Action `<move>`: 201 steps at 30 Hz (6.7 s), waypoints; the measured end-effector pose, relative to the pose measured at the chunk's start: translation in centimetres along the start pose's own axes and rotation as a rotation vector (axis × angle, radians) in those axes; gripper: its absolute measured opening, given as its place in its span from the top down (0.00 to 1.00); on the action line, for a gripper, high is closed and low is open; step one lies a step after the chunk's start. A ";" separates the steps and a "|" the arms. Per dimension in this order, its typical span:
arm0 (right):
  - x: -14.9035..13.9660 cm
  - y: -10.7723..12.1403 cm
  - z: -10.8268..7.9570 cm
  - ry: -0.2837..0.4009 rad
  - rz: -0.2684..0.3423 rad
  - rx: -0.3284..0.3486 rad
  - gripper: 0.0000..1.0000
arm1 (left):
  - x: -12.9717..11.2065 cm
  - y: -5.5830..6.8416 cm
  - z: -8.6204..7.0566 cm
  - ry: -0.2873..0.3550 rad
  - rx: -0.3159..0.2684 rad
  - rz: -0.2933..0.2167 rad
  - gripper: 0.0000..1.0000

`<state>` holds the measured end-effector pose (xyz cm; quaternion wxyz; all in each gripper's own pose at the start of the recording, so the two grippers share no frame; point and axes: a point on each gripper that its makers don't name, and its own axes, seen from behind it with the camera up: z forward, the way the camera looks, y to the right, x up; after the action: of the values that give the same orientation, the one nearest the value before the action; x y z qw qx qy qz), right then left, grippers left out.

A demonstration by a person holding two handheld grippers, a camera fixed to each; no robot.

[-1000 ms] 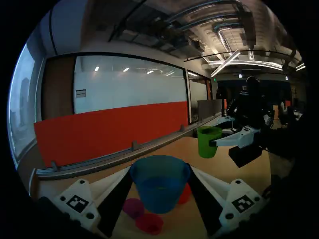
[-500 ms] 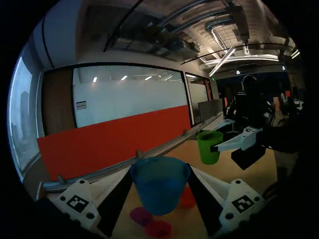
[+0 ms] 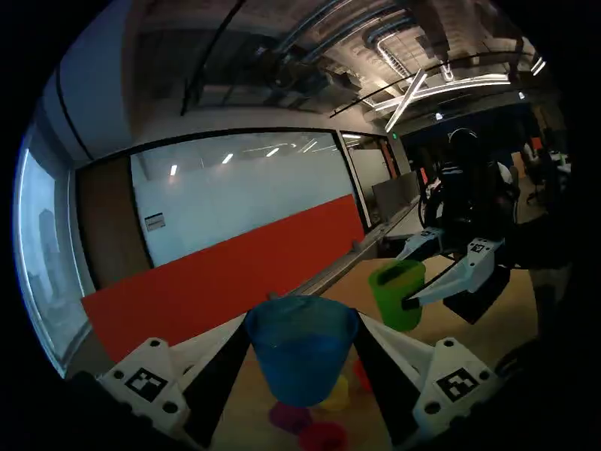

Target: Pour water

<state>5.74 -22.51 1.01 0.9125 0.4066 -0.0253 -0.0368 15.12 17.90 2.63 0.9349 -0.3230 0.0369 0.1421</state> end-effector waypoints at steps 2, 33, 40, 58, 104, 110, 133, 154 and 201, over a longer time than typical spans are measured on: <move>-0.2 -0.5 0.3 0.000 0.002 0.014 0.09 | 0.2 -0.1 0.1 -0.002 0.007 0.018 0.11; -1.9 -5.2 3.7 -0.016 0.011 0.144 0.09 | 3.3 -0.3 1.0 -0.027 0.023 0.272 0.11; -2.1 -6.0 4.4 -0.021 0.011 0.164 0.09 | 3.8 -0.2 1.1 -0.031 0.025 0.326 0.11; -2.1 -7.1 5.4 -0.028 0.001 0.192 0.09 | 5.0 -0.4 1.0 -0.038 0.056 0.485 0.11; -2.0 -7.0 5.9 -0.027 -0.005 0.193 0.10 | 5.5 -0.2 1.2 -0.074 0.075 0.758 0.11; -2.0 -7.0 5.9 -0.027 -0.006 0.191 0.10 | 5.6 -0.3 1.2 -0.077 0.079 0.781 0.11; -1.8 -6.7 5.8 -0.019 -0.006 0.185 0.10 | 5.8 -0.5 1.1 -0.086 0.088 0.871 0.11; -1.8 -6.4 5.7 -0.016 -0.008 0.178 0.10 | 6.7 -0.4 1.3 -0.078 0.091 0.948 0.11; -1.7 -6.2 6.0 -0.007 -0.007 0.169 0.10 | 8.1 1.0 1.5 -0.056 0.138 1.245 0.11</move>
<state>3.33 -30.93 0.43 0.8746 0.4824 -0.0300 -0.0390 22.53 21.46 1.91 0.6963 -0.1760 0.2025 0.6657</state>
